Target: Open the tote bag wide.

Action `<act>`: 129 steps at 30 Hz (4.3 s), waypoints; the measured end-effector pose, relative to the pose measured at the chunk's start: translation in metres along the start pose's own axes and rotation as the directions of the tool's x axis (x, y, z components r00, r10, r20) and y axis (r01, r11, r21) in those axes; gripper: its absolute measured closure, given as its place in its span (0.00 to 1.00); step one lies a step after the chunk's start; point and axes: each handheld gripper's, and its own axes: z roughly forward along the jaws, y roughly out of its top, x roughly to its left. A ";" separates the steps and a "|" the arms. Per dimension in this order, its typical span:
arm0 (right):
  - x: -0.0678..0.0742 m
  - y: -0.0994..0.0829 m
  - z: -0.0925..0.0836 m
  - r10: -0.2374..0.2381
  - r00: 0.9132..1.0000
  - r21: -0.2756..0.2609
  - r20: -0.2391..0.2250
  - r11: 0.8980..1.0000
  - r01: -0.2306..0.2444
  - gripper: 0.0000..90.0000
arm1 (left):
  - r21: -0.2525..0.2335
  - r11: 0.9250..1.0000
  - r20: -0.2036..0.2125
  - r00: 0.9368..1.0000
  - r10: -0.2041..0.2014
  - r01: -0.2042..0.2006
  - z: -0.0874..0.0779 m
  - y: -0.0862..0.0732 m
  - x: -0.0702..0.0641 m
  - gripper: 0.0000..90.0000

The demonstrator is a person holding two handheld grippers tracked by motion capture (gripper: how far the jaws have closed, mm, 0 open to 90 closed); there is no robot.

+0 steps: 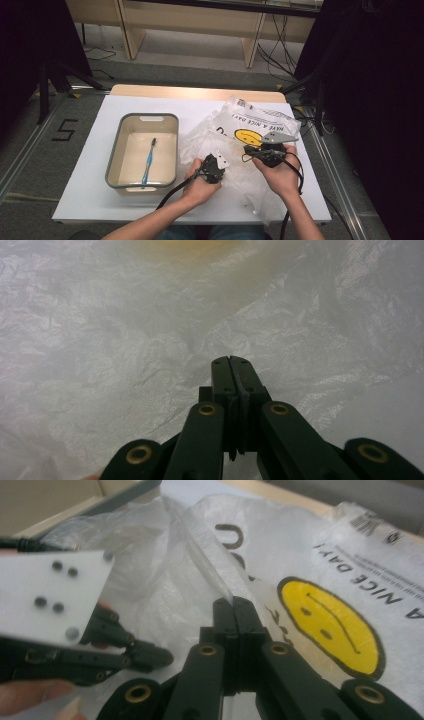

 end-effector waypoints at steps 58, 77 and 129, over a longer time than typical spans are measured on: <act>-0.004 0.026 -0.007 0.051 0.993 -0.179 0.109 0.983 -0.031 1.00 | -0.089 0.996 0.089 0.996 0.000 0.008 -0.085 0.011 0.002 0.42; -0.005 0.025 -0.008 0.064 0.992 -0.174 0.106 0.984 -0.045 1.00 | -0.114 0.991 0.102 0.993 -0.064 0.075 -0.134 -0.003 0.034 0.35; -0.005 0.021 -0.008 0.066 0.992 -0.164 0.112 0.985 -0.047 1.00 | -0.085 0.963 -0.126 0.956 -0.265 0.256 -0.173 -0.041 0.124 0.33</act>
